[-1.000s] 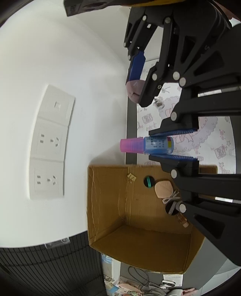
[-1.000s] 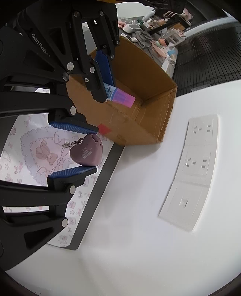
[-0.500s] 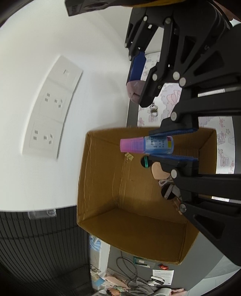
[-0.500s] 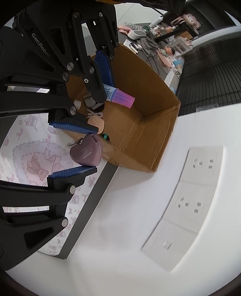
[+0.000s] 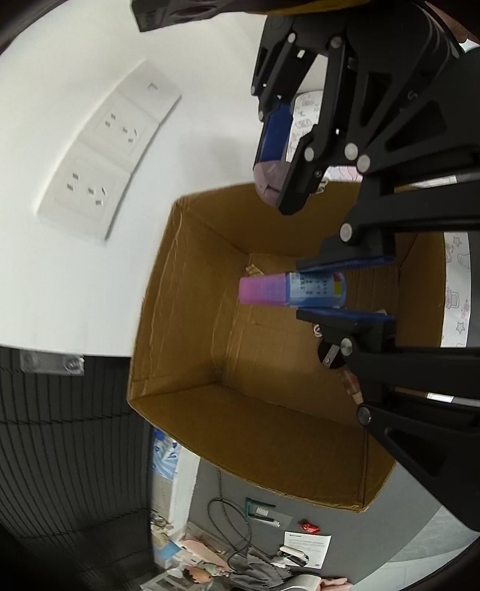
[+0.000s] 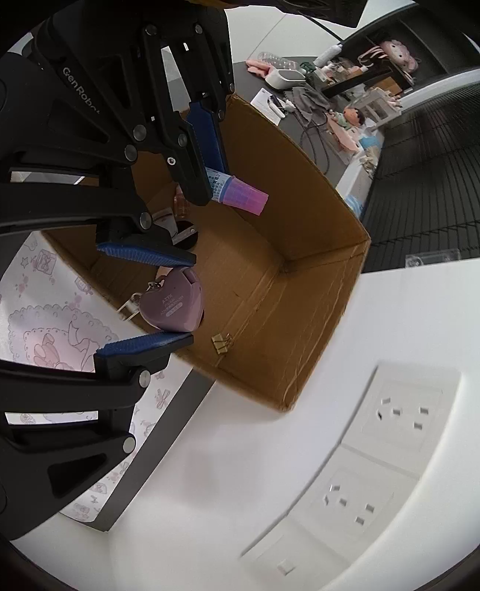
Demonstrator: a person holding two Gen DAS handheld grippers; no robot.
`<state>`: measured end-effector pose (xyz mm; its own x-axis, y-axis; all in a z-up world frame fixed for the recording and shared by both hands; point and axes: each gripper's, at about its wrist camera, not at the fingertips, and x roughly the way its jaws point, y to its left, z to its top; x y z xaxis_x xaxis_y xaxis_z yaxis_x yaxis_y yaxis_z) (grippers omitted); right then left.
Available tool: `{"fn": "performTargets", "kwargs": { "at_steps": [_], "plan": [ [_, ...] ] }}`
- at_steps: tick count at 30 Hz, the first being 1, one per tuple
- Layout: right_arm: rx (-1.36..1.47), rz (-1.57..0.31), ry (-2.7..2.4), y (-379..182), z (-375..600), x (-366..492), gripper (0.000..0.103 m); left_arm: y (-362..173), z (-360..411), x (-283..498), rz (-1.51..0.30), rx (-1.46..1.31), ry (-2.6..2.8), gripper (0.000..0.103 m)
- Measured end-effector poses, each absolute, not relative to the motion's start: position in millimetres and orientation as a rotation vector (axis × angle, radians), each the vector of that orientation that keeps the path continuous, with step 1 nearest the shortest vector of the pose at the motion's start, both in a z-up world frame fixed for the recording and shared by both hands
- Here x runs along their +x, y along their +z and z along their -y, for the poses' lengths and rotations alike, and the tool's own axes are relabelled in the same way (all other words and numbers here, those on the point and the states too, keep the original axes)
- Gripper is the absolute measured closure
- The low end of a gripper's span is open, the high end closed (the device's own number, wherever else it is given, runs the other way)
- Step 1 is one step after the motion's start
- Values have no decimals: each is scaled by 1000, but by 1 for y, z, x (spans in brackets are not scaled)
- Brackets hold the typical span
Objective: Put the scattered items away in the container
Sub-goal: 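Lift and carry the bottle and heart pouch over the box with both tools, then open both tools to drop the bottle and pouch into the box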
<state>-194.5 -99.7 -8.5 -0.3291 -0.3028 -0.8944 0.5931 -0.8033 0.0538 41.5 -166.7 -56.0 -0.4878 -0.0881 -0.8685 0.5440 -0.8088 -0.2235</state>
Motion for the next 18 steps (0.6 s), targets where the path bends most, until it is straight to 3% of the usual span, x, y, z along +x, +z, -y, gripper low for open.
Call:
{"fn": "performTargets", "kwargs": {
  "at_steps": [18],
  "plan": [
    [1459,-427,-2053,-60,140,-209,65,-102,194,47,-783,1399,-2246,85]
  ]
}}
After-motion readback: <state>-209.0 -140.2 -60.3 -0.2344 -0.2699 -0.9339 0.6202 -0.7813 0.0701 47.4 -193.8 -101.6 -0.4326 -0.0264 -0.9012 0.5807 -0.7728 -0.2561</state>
